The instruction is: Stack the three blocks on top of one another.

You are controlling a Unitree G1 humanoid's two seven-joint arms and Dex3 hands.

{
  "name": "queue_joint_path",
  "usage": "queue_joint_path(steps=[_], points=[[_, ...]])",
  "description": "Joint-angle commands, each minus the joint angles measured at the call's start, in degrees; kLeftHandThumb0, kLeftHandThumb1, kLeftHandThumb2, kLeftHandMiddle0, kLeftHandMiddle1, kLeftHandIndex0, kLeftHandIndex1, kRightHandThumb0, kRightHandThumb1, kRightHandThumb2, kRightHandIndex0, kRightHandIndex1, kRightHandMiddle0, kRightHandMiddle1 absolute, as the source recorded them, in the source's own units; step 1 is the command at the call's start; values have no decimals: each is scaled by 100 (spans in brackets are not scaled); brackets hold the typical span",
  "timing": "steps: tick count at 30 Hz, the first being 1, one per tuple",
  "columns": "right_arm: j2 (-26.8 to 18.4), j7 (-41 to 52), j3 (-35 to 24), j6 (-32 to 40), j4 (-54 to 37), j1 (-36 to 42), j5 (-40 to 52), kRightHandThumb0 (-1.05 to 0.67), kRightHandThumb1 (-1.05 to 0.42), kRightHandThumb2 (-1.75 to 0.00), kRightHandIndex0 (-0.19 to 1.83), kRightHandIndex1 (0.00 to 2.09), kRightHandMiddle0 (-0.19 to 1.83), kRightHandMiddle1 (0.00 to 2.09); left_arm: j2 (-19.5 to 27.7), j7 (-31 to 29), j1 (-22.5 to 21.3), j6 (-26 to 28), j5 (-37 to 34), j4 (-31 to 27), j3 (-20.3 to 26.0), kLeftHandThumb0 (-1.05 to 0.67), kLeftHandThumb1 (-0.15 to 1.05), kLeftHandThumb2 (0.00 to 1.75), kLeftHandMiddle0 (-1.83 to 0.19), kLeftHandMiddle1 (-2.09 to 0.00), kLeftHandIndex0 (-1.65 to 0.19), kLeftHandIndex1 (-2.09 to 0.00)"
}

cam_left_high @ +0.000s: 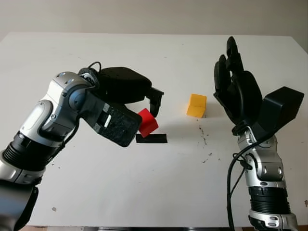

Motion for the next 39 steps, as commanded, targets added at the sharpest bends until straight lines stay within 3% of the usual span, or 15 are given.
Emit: queue_joint_path(steps=[1, 10, 17, 39], points=[[23, -14, -10, 23, -137, 43, 21, -71, -105, -59, -19, 0, -19, 0, -31, 35, 70, 13, 0, 73, -47, -29, 101, 5, -32, -6, -30, -132], [18, -59, 24, 94, -225, 82, 14, -72, -105, -58, -19, 0, -19, 0, -121, -164, 80, 239, 223, -7, -264, -40, 103, 6, -30, -5, -27, -141], [8, -68, 41, 103, -239, 100, -12, -71, -105, -59, -19, 0, -19, 0, -224, -202, -21, 166, 370, 95, -407, -44, 104, 6, -35, -8, -30, -179], [16, -56, 57, 80, -196, 97, -12, -70, -105, -61, -19, 0, -19, 0, -471, -77, -38, 189, 393, 298, -407, -42, 104, 5, -36, -6, -28, -179]])
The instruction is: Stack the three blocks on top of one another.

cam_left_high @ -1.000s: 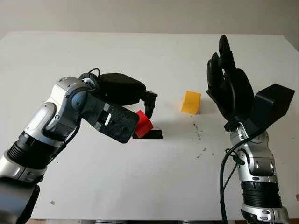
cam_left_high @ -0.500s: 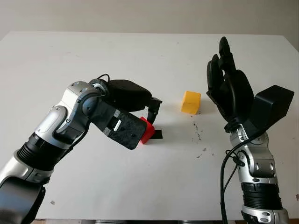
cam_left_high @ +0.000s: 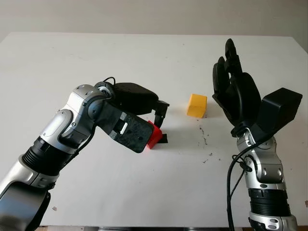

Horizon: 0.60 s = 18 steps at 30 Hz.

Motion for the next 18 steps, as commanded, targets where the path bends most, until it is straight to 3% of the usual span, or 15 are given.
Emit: queue_joint_path(steps=[1, 18], points=[[14, 9, 10, -35, -83, 11, -5, -70, -105, -61, -19, 0, -19, 0, -32, 33, -59, -18, 16, 44, -45, -42, 104, 6, -36, -6, -27, -178], [22, 26, -4, -22, -97, 24, 16, -70, -105, -60, -19, 0, -19, 0, -45, 48, -109, -12, 49, 100, -41, -41, 105, 7, -27, -4, -22, -179]])
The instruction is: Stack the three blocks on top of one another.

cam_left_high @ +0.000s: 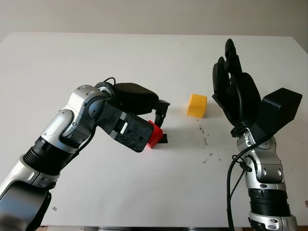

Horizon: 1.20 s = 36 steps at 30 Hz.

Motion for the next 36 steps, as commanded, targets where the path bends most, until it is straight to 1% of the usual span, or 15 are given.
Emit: queue_joint_path(steps=[1, 2, 6, 7, 8, 9, 10, 11, 13, 17, 22, 29, 32, 33, 36], points=[[21, -8, -5, -9, -101, 21, 7, -70, -105, -60, -19, 0, -19, 0, -32, 32, -99, 12, 52, 36, -46, -41, 105, 7, -27, -4, -22, -179], [20, -10, -5, 4, -107, 21, 7, -71, -105, -60, -19, 0, -19, 0, -31, 40, -94, 8, 65, 39, -53, -41, 105, 7, -27, -4, -22, -180], [-3, 15, 3, -24, -96, 24, -6, -70, -105, -61, -19, 0, -19, 0, -37, 104, -66, 7, 188, 35, -90, -44, 105, 6, -23, -4, -14, -165], [-1, 14, 0, -31, -89, 23, -6, -70, -105, -61, -19, 0, -19, 0, -28, 100, -70, 0, 230, 31, -108, -47, 105, 7, -20, -3, -5, -151], [0, 17, -3, -36, -83, 22, -4, -70, -105, -61, -19, 0, -19, 0, -19, 67, -83, 11, 283, 19, -135, -48, 105, 8, -18, -4, -3, -133], [3, 17, -6, -44, -77, 23, -2, -70, -105, -61, -19, 0, -19, 0, -18, 49, -85, 26, 327, 5, -150, -50, 105, 9, -14, -4, -5, -108], [3, 17, -6, -49, -77, 26, -5, -70, -105, -61, -19, 0, -19, 0, -23, 27, -84, 52, 350, -6, -155, -52, 105, 8, -10, -4, -11, -70], [8, 10, -6, -47, -79, 26, -6, -70, -105, -61, -19, 0, -19, 0, -29, 14, -77, 77, 359, -21, -150, -53, 105, 8, -7, -5, -15, -48], [16, -1, -9, -36, -84, 26, -3, -70, -105, -60, -19, 0, -19, 0, -33, 14, -66, 95, 361, -36, -142, -56, 105, 8, -1, -4, -13, -22], [7, -17, 6, -32, -82, 14, -35, -71, -105, -61, -19, 0, -19, 0, -46, 73, -42, 107, 360, -37, -125, -58, 104, 8, 4, -3, -9, -11], [18, -16, -13, -43, -48, -10, -17, -72, -105, -60, -19, 0, -19, 0, -48, 50, -73, 134, 365, -32, -130, -59, 105, 7, 7, -3, -6, -7], [22, -5, -19, -49, -20, -37, 8, -72, -105, -58, -19, 0, -19, 0, -23, -70, -95, 164, 188, -74, -67, -61, 104, 7, 8, -4, -4, -6], [11, 12, -24, -59, -2, -46, 19, -71, -105, -58, -19, 0, -19, 0, 56, -292, -127, 263, -180, -203, 138, -65, 104, 6, 10, -4, -1, -4], [9, 15, -24, -73, 0, -48, 16, -71, -105, -58, -19, 0, -19, 0, 91, -370, -147, 328, -373, -254, 265, -70, 102, 5, 12, -3, 2, -3], [-1, 28, -25, -89, 15, -58, 10, -72, -105, -58, -19, 0, -19, 0, 167, -513, -211, 535, -714, -331, 483, -77, 101, 5, 15, -3, 8, -2]])
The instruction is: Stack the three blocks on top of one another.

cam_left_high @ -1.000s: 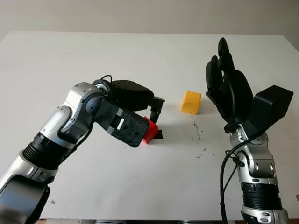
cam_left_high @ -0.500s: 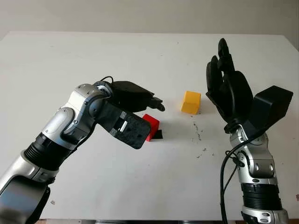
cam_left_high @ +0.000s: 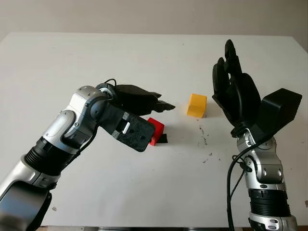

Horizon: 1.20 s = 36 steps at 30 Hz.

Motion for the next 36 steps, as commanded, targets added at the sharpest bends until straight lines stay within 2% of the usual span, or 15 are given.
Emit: queue_joint_path(steps=[1, 4, 7, 9, 11, 12, 14, 15, 18, 22, 25, 30, 34, 36], points=[[-14, 12, -21, -67, 0, -82, 5, -72, -105, -58, -19, 0, -19, 0, 148, -140, -253, 257, -289, -130, 338, -77, 101, 5, 16, -3, 9, -2], [-54, 16, -40, -79, 5, -113, -17, -73, -105, -57, -19, 0, -19, 0, 352, -316, -418, 814, -920, -116, 921, -80, 101, 5, 19, -3, 15, -1], [-91, 19, -86, -96, 34, -154, -18, -73, -105, -57, -19, 0, -19, 0, 492, -409, -499, 1480, -1444, -145, 1316, -79, 99, 4, 19, -2, 16, -3], [-146, 37, -125, -116, 62, -208, -16, -73, -105, -57, -19, 0, -19, 0, 581, -407, -311, 2055, -2135, -209, 1985, -77, 100, 6, 19, -1, 18, -1], [-181, 49, -183, -151, 114, -258, 7, -72, -105, -57, -19, 0, -19, 0, 687, -208, 30, 2111, -2596, -350, 2501, -85, 103, 13, 19, 0, 19, 0], [-192, 68, -211, -174, 142, -283, 29, -72, -105, -56, -19, 0, -19, 0, 689, -61, 199, 1998, -2751, -399, 2694, -87, 104, 16, 19, 0, 19, 0], [-248, 109, -275, -239, 225, -361, 48, -72, -105, -55, -19, 0, -19, 0, 509, 584, 669, 1757, -2885, -629, 3117, -92, 105, 34, 19, -1, 18, -1], [-289, 131, -306, -254, 256, -396, 50, -72, -105, -54, -19, 0, -19, 0, 362, 906, 869, 1814, -2998, -797, 3295, -94, 105, 39, 19, -1, 18, -2], [-501, 250, -357, -297, 380, -546, 8, -72, -105, -55, -19, 0, -19, 0, -233, 1780, 1332, 2002, -3568, -1065, 3781, -84, 105, 52, 19, 0, 19, -2], [-671, 432, -443, -347, 556, -715, 96, -72, -105, -55, -19, 0, -19, 0, -629, 2616, 1682, 1855, -3843, -1094, 3951, -74, 105, 56, 19, 0, 19, 0], [-711, 482, -447, -403, 592, -734, 87, -71, -105, -55, -19, 0, -19, 0, -851, 3164, 1767, 1668, -3894, -812, 4022, -68, 105, 54, 18, -2, 19, 0], [-765, 583, -410, -412, 693, -759, 57, -72, -105, -54, -19, 0, -19, 0, -1061, 3642, 1880, 1381, -4068, -355, 4080, -67, 105, 54, 17, -5, 17, -2], [-1130, 1018, -319, -566, 1099, -1007, -57, -74, -105, -49, -19, 0, -19, 0, -1277, 3882, 2182, 1092, -4210, -341, 4099, -74, 105, 60, 19, -2, 19, -1], [-1587, 1371, -108, -923, 1556, -1287, -419, -78, -105, -46, -18, 1, -16, 2, -1441, 4009, 2459, 862, -4237, -393, 4091, -74, 105, 65, 19, 0, 19, 0]])
